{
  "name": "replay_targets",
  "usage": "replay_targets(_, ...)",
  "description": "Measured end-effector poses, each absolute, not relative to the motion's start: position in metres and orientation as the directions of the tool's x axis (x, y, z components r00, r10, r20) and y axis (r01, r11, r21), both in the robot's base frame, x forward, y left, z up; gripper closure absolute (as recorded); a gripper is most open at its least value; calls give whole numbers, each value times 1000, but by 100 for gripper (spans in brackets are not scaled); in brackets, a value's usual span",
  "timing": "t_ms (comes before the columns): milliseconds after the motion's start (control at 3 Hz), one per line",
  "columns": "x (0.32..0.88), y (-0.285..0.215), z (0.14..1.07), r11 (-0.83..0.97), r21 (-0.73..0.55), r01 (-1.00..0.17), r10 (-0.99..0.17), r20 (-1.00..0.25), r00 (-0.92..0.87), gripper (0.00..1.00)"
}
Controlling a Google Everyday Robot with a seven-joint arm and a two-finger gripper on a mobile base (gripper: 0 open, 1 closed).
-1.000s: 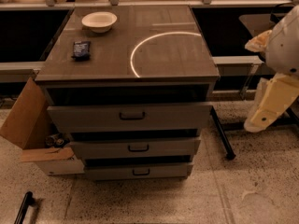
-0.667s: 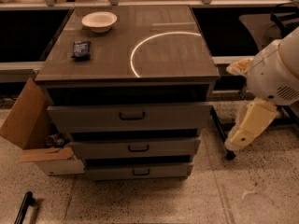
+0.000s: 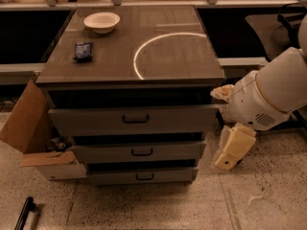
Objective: Open middle drawer
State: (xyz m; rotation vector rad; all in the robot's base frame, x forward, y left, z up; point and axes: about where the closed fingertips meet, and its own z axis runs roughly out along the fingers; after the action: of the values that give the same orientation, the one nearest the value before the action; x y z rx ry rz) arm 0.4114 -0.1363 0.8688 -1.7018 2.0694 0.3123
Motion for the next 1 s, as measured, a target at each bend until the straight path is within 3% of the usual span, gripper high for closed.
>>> replay_targets(667,417,-111,743,129,-80,-988,-896,-436,-82,0)
replay_targets(1000,418,-95,671,113,-42,-993,-867,-492,-78,0)
